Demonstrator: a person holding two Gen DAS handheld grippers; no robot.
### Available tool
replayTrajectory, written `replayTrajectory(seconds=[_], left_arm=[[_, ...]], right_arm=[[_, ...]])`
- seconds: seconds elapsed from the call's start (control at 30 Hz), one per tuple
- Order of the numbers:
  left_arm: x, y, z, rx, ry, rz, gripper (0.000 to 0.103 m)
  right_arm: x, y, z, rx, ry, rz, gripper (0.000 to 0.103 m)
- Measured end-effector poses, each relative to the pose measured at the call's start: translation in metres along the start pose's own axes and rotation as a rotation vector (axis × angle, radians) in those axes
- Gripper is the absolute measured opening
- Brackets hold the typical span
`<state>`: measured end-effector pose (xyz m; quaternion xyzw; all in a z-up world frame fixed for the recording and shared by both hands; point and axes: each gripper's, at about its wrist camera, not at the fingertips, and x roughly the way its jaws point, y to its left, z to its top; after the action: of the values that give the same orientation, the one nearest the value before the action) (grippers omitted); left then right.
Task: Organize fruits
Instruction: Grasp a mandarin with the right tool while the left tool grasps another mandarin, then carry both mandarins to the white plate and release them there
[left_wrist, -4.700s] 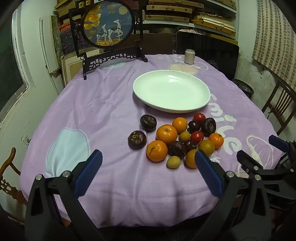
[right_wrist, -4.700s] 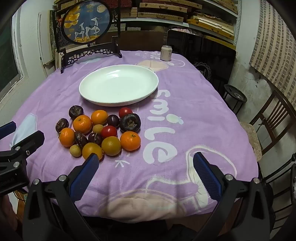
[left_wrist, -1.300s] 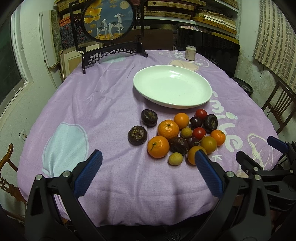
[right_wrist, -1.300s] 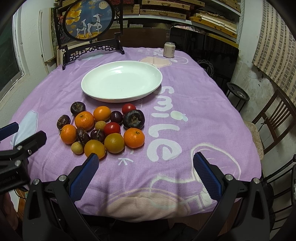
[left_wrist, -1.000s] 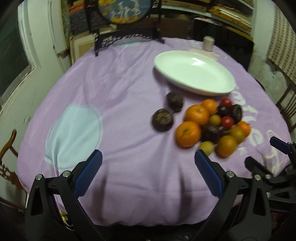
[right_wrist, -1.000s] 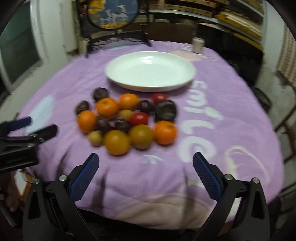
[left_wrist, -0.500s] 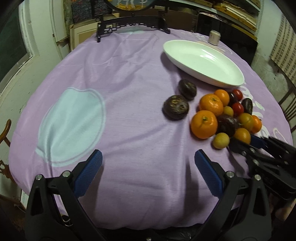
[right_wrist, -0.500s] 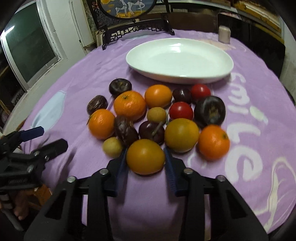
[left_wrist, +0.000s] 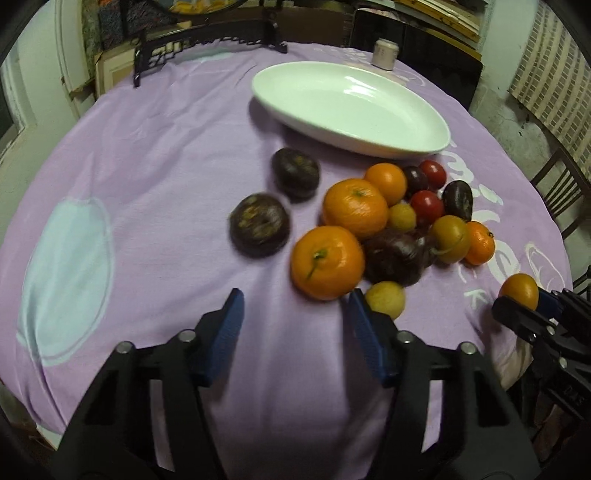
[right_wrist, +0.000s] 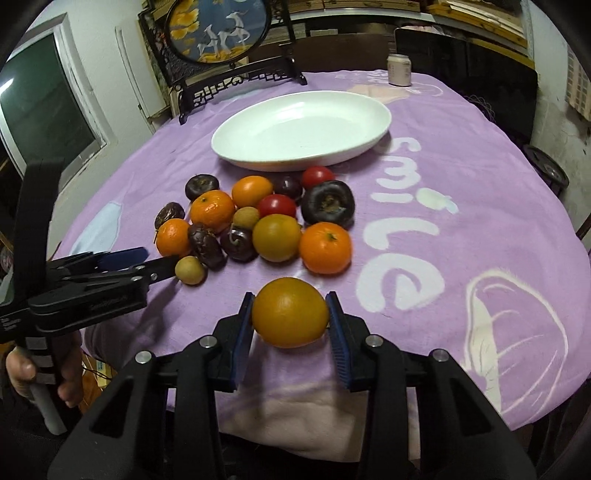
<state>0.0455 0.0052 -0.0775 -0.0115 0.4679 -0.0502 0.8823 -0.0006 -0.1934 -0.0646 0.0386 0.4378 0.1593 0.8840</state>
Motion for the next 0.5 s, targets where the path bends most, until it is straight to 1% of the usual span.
replayTrajectory(seconds=[0.1, 0.2, 0.23, 0.27, 0.37, 0.5], left_arm=[[0.006, -0.009, 0.009, 0.011, 0.001, 0.003, 0.056], [0.013, -0.01, 0.018, -0.002, 0.007, -0.019, 0.055], [0.014, -0.009, 0.02, -0.006, 0.007, -0.022, 0.05], [0.014, -0.011, 0.021, 0.002, 0.008, -0.032, 0.041], [0.01, -0.013, 0.019, 0.004, 0.007, -0.029, 0.04], [-0.004, -0.011, 0.016, -0.01, -0.008, -0.053, 0.04]], right_arm=[[-0.001, -0.003, 0.0, 0.007, 0.0, 0.014, 0.039], [0.0, -0.007, -0.002, 0.019, 0.003, 0.022, 0.039], [-0.001, -0.009, -0.003, 0.025, 0.003, 0.023, 0.039], [-0.001, -0.01, -0.003, 0.032, 0.002, 0.022, 0.039], [-0.002, -0.014, -0.003, 0.041, -0.007, 0.014, 0.039], [-0.003, -0.015, 0.002, 0.035, -0.017, 0.018, 0.039]])
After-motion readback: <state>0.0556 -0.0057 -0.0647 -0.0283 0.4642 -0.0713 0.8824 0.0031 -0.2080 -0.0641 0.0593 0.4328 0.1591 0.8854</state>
